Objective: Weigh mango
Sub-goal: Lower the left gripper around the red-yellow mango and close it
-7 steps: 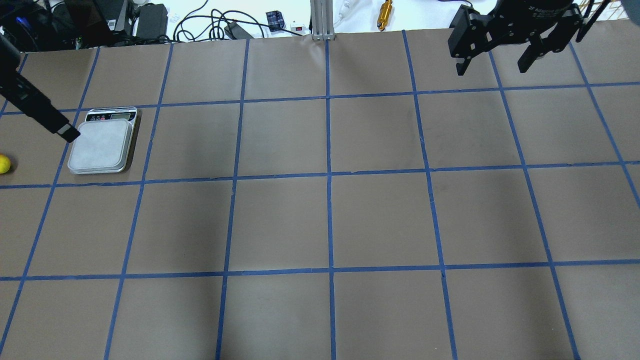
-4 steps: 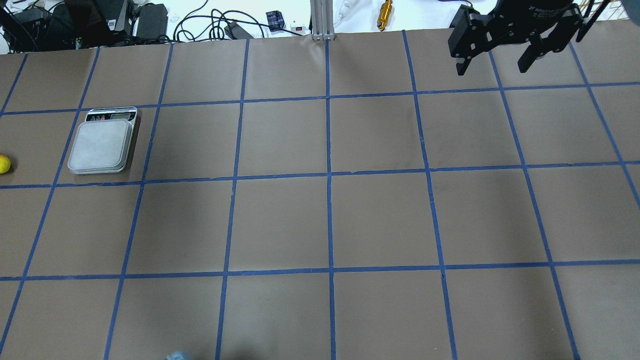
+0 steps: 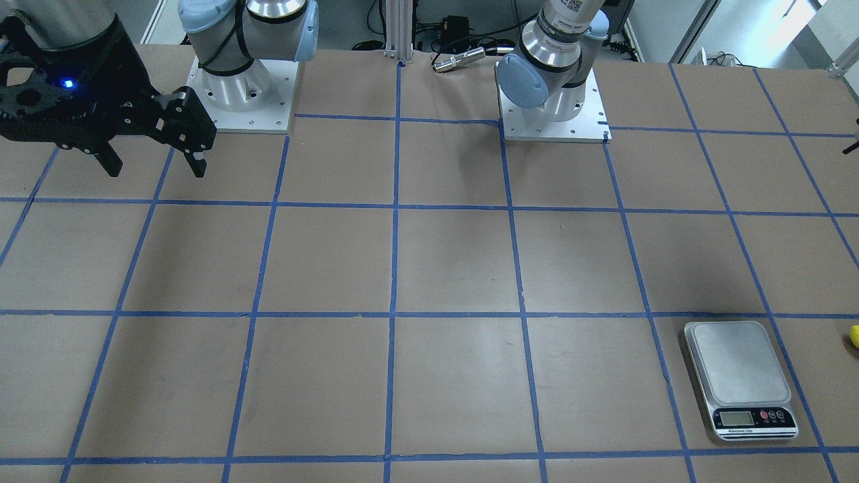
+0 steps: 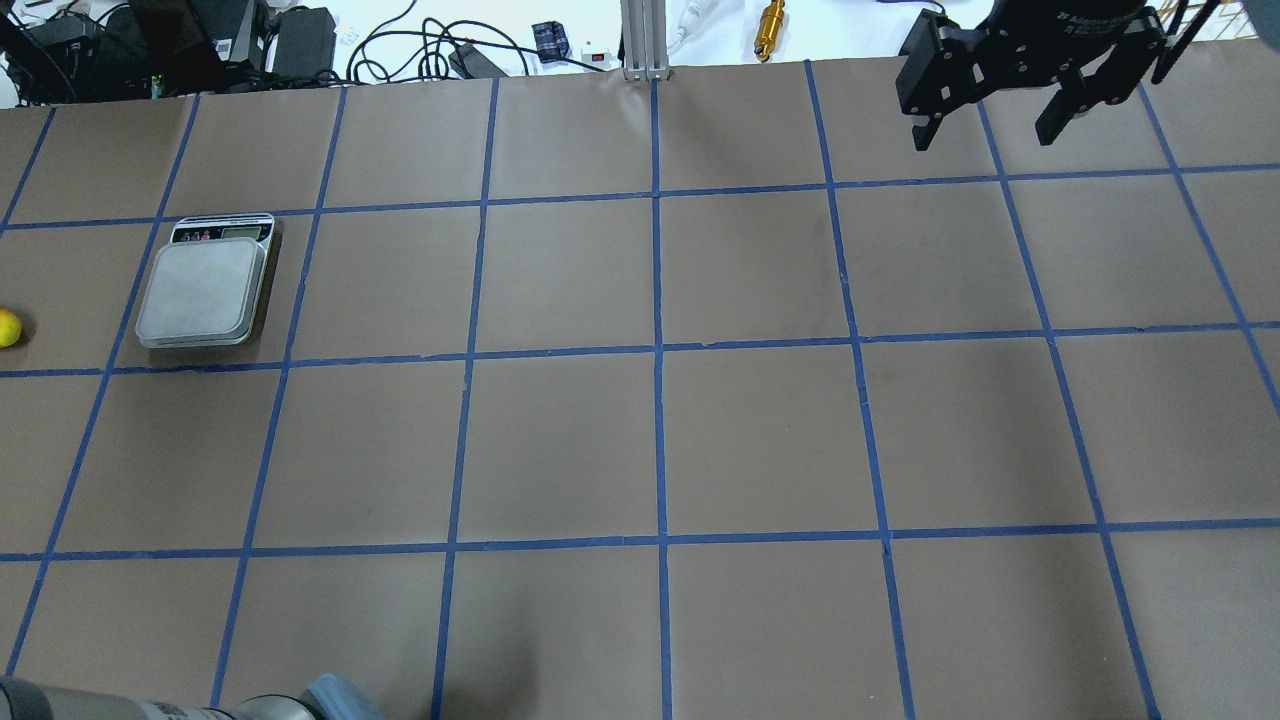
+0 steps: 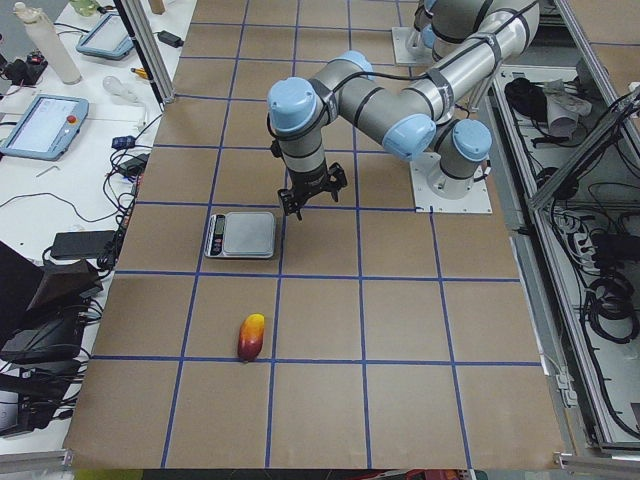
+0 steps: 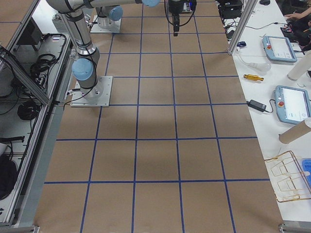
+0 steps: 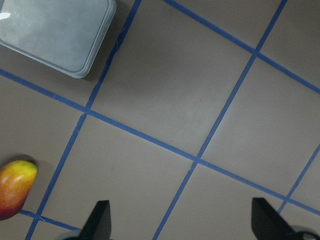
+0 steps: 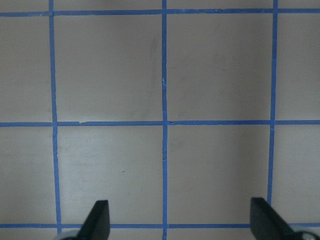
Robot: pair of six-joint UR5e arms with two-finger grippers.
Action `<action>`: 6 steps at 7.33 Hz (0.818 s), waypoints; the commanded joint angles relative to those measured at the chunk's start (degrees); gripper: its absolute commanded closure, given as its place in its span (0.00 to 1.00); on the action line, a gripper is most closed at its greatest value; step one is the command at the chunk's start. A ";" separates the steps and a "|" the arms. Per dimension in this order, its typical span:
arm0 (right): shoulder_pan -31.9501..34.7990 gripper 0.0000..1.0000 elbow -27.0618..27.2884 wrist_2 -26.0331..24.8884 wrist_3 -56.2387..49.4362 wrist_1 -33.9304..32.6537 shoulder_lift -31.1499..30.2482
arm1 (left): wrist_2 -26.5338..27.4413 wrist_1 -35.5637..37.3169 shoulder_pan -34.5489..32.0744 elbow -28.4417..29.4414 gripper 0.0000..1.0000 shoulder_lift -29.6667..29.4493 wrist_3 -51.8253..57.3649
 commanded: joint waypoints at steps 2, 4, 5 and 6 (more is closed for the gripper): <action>0.00 0.00 0.00 0.00 0.00 0.00 0.04 | 0.02 5.41 1.05 9.46 0.00 -13.69 2.30; 0.00 0.00 0.00 0.00 0.00 0.00 0.04 | -0.41 11.20 1.05 13.42 0.00 -20.73 7.55; 0.00 0.00 0.00 0.00 0.00 0.00 -0.05 | -0.59 13.23 1.05 16.05 0.00 -24.07 9.58; -0.09 0.00 0.00 0.00 0.00 0.00 0.04 | -2.94 14.82 1.05 18.86 0.00 -27.06 10.82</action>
